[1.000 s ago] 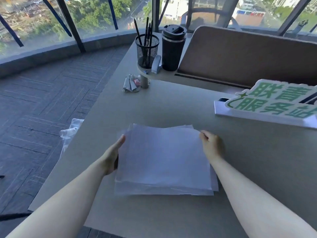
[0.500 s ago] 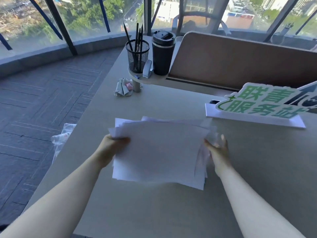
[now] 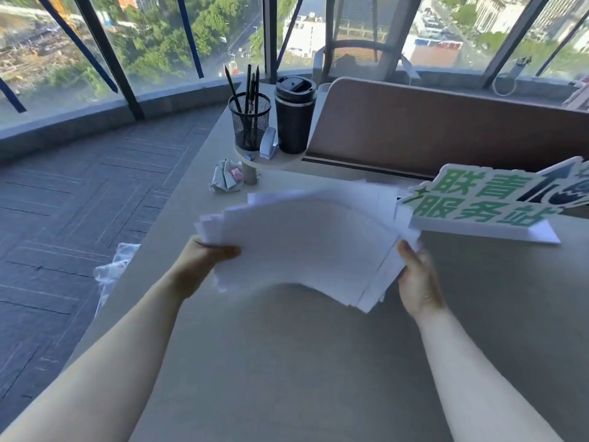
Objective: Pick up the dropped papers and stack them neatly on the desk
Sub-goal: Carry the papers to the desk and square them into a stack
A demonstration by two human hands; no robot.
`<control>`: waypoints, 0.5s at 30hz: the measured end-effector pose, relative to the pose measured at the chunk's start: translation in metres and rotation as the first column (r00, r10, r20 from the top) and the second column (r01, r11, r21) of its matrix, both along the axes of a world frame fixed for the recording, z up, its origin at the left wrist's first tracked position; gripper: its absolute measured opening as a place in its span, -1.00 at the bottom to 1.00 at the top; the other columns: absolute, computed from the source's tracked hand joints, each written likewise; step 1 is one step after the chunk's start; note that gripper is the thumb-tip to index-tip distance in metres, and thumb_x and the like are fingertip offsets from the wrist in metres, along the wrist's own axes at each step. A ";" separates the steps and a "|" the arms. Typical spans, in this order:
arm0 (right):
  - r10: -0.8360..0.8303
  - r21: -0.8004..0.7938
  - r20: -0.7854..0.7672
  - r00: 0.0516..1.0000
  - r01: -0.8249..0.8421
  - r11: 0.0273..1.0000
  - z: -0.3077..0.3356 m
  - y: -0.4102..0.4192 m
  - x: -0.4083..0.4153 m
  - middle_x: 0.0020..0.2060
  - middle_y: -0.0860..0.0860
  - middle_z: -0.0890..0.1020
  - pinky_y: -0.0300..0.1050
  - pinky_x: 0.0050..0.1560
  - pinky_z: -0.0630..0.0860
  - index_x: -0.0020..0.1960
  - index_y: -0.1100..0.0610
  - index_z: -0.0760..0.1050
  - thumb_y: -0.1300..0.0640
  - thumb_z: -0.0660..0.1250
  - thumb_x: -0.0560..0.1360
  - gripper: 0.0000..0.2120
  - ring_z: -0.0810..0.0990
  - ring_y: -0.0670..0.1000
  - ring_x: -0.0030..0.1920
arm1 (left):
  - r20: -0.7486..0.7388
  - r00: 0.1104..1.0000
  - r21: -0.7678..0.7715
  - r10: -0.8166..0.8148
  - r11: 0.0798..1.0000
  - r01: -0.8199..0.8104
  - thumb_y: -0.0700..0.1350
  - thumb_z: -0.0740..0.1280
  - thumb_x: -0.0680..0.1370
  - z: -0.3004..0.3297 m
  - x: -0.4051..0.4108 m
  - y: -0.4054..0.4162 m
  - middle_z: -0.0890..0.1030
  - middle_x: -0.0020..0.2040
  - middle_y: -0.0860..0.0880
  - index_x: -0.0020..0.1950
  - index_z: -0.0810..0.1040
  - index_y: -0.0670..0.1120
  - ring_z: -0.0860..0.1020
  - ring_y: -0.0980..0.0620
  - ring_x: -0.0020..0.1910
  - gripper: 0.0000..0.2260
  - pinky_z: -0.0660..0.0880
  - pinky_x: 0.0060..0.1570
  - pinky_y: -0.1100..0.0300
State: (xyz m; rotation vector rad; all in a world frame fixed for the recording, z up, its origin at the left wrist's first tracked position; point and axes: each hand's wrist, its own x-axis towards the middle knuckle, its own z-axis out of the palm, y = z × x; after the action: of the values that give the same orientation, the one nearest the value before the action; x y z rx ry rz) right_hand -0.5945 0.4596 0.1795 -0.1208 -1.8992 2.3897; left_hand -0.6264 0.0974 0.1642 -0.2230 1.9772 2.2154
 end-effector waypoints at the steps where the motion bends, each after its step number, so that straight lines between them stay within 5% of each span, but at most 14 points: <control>1: 0.008 0.027 0.054 0.999 -0.009 1.000 -0.009 -0.006 0.008 0.12 0.08 0.66 -0.08 0.08 0.53 0.34 0.22 0.43 -0.20 0.49 0.32 -0.26 0.65 0.01 0.11 | 0.039 0.999 -0.023 0.014 1.000 -0.014 -0.27 0.48 0.19 -0.010 0.005 0.002 0.71 -0.21 0.03 -0.07 0.66 -0.11 0.63 -0.01 -0.13 -0.67 0.57 -0.12 0.16; 3: -0.035 0.084 0.119 0.992 0.025 0.996 -0.024 -0.019 0.021 0.02 -0.06 0.71 -0.28 0.00 0.55 0.25 0.17 0.50 -0.28 0.56 0.16 -0.18 0.67 -0.12 0.05 | 0.070 0.997 -0.049 0.028 0.999 -0.025 -0.25 0.49 0.19 -0.027 0.016 0.006 0.72 -0.17 -0.01 -0.06 0.69 -0.09 0.63 -0.06 -0.10 -0.67 0.56 -0.05 0.12; 6: -0.149 0.148 0.171 0.974 0.124 0.981 -0.032 -0.030 0.029 -0.33 -0.27 0.71 -0.39 -0.25 0.51 -0.08 0.04 0.60 0.18 0.56 0.34 -0.78 0.67 -0.24 -0.24 | 0.058 0.997 -0.023 0.058 0.998 -0.057 -0.26 0.47 0.23 -0.035 0.025 0.008 0.71 -0.12 -0.06 -0.01 0.67 -0.11 0.65 0.01 -0.14 -0.67 0.56 -0.09 0.14; 7: -0.196 0.159 0.170 0.966 0.169 0.973 -0.036 -0.027 0.028 -0.37 -0.26 0.70 -0.39 -0.28 0.52 -0.13 0.04 0.61 0.27 0.51 0.39 -0.83 0.67 -0.22 -0.27 | 0.045 0.996 -0.005 0.073 0.997 -0.073 -0.26 0.48 0.24 -0.035 0.025 0.007 0.70 -0.11 -0.07 0.00 0.66 -0.12 0.66 0.03 -0.15 -0.66 0.56 -0.13 0.18; 12: -0.115 0.189 0.083 0.990 0.097 0.977 -0.021 -0.017 0.015 -0.33 -0.15 0.73 -0.32 -0.24 0.57 -0.16 0.08 0.64 0.38 0.43 0.42 -0.79 0.68 -0.17 -0.29 | 0.030 1.000 0.023 -0.001 1.000 0.000 -0.05 0.63 0.04 -0.026 0.019 -0.010 0.72 -0.13 -0.05 -0.08 0.70 -0.13 0.66 0.02 -0.15 -0.51 0.57 -0.08 0.21; 15: -0.023 0.145 0.076 0.997 0.012 0.989 -0.016 -0.015 0.000 -0.21 -0.05 0.74 -0.19 -0.14 0.58 -0.05 0.13 0.67 0.38 0.44 0.38 -0.78 0.68 -0.05 -0.19 | 0.096 0.968 -0.134 -0.230 0.961 0.241 -0.20 0.47 0.19 -0.007 0.015 -0.014 0.64 -0.26 -0.01 -0.17 0.66 -0.11 0.56 0.09 -0.27 -0.77 0.42 -0.24 0.22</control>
State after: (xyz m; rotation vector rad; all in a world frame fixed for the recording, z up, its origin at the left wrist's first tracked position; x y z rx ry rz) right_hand -0.5945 0.4447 0.1639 -0.2214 -2.0889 2.2580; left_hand -0.6116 0.0839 0.1570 -0.0854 2.0072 1.8911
